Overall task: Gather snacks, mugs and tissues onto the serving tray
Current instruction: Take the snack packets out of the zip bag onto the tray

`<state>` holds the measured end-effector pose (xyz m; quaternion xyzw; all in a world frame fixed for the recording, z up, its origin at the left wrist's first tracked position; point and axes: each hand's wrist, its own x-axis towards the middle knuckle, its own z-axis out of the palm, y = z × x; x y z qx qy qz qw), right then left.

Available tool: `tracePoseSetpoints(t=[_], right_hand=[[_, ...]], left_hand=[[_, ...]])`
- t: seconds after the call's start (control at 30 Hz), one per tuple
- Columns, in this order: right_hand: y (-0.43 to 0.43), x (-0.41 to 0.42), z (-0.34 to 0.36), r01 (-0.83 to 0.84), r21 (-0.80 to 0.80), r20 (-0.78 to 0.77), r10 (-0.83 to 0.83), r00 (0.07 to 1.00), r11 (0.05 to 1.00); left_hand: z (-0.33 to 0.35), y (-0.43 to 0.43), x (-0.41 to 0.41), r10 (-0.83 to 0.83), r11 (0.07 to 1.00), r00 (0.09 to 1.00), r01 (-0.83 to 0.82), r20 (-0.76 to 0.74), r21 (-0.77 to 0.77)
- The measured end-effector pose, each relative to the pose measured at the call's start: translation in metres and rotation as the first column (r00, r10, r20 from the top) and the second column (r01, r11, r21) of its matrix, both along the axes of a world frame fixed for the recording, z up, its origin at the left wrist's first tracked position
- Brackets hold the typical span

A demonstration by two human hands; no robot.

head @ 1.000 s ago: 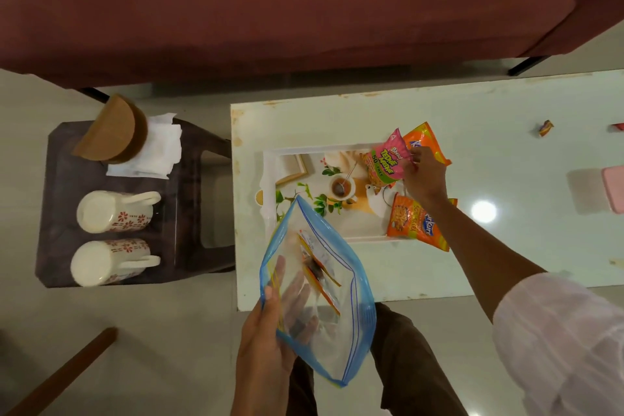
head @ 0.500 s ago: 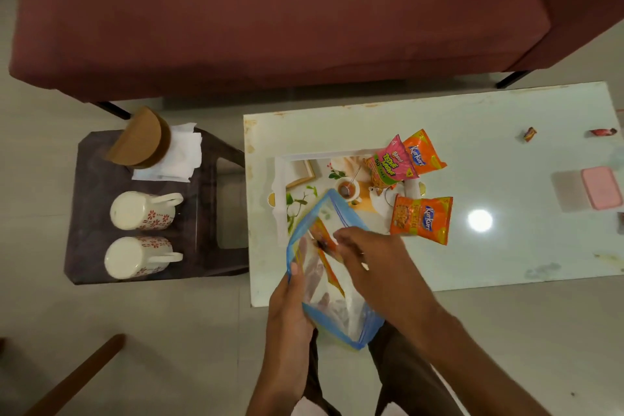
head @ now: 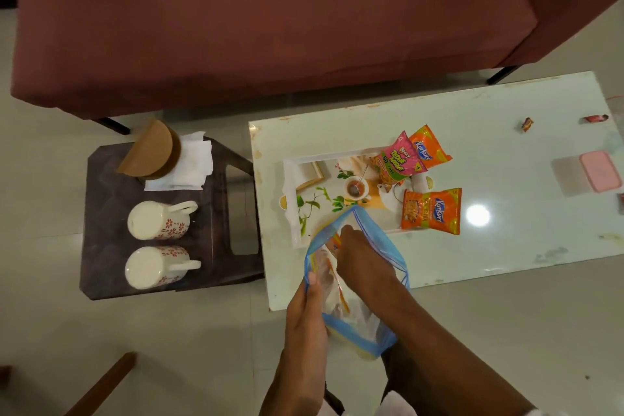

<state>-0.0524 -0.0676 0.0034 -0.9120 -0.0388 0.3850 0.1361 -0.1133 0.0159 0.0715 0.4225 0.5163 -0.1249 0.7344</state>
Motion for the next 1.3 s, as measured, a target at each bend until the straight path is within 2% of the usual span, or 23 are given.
tracePoseSetpoints(t=[0.03, 0.07, 0.13, 0.2, 0.27, 0.33, 0.37, 0.43, 0.5, 0.57, 0.6, 0.7, 0.9, 1.1, 1.3], right_hand=[[0.006, -0.001, 0.007, 0.105, 0.065, -0.002, -0.105, 0.995, 0.992], [0.01, -0.003, 0.013, 0.104, 0.1, 0.052, -0.11, 0.993, 0.99], [0.021, -0.016, 0.032, -0.03, 0.091, 0.141, 0.017, 0.99, 0.995], [0.023, -0.029, 0.051, -0.086, 0.121, 0.124, 0.071, 0.99, 0.989], [0.015, -0.034, 0.072, -0.013, 0.101, 0.053, 0.008, 0.999, 0.995], [0.0, -0.032, 0.092, 0.093, 0.109, 0.059, -0.1, 0.993, 0.99], [-0.007, -0.029, 0.108, 0.188, 0.216, 0.121, -0.217, 0.969, 0.958], [-0.03, -0.023, 0.132, 0.265, 0.43, 0.297, -0.412, 0.862, 0.863], [-0.058, -0.012, 0.143, 0.338, 0.505, 0.358, -0.549, 0.755, 0.794], [-0.084, 0.003, 0.139, 0.361, 0.505, 0.419, -0.588, 0.692, 0.784], [-0.096, 0.009, 0.13, 0.37, 0.497, 0.447, -0.597, 0.666, 0.785], [-0.119, 0.029, 0.08, 0.459, 0.52, 0.394, -0.679, 0.619, 0.72], [-0.136, 0.064, -0.058, 0.646, 0.401, 0.194, -0.749, 0.634, 0.65], [-0.144, 0.07, -0.134, 0.614, 0.3, 0.174, -0.675, 0.717, 0.73], [-0.159, 0.078, -0.158, 0.605, 0.216, 0.184, -0.64, 0.746, 0.766]], left_hand=[[-0.001, 0.001, 0.002, 0.024, 1.0, 1.0, -0.024, 0.002, -0.018], [0.001, 0.004, 0.003, 0.04, 0.999, 0.999, -0.04, -0.022, 0.0], [-0.003, 0.008, 0.004, 0.056, 0.998, 0.998, -0.055, 0.002, -0.02], [-0.008, 0.013, 0.0, 0.093, 0.995, 0.995, -0.093, 0.021, -0.032], [-0.009, 0.016, 0.001, 0.1, 0.994, 0.994, -0.098, 0.038, -0.045], [-0.013, 0.021, 0.002, 0.102, 0.993, 0.994, -0.1, 0.03, -0.063], [-0.016, 0.022, 0.002, 0.113, 0.992, 0.993, -0.11, 0.045, -0.07], [-0.024, 0.027, -0.001, 0.108, 0.991, 0.993, -0.105, 0.037, -0.079], [-0.028, 0.032, -0.003, 0.099, 0.993, 0.995, -0.098, 0.017, -0.064], [-0.027, 0.035, -0.003, 0.101, 0.994, 0.995, -0.1, 0.023, -0.043], [-0.026, 0.036, -0.003, 0.104, 0.994, 0.994, -0.103, 0.036, -0.039], [-0.025, 0.035, -0.002, 0.082, 0.997, 0.994, -0.082, 0.072, -0.006], [-0.018, 0.028, -0.001, 0.123, 0.991, 0.987, -0.127, 0.1, 0.03], [-0.021, 0.016, -0.001, 0.185, 0.98, 0.977, -0.191, 0.104, 0.047], [-0.029, -0.001, 0.0, 0.197, 0.975, 0.98, -0.2, 0.039, 0.099]])
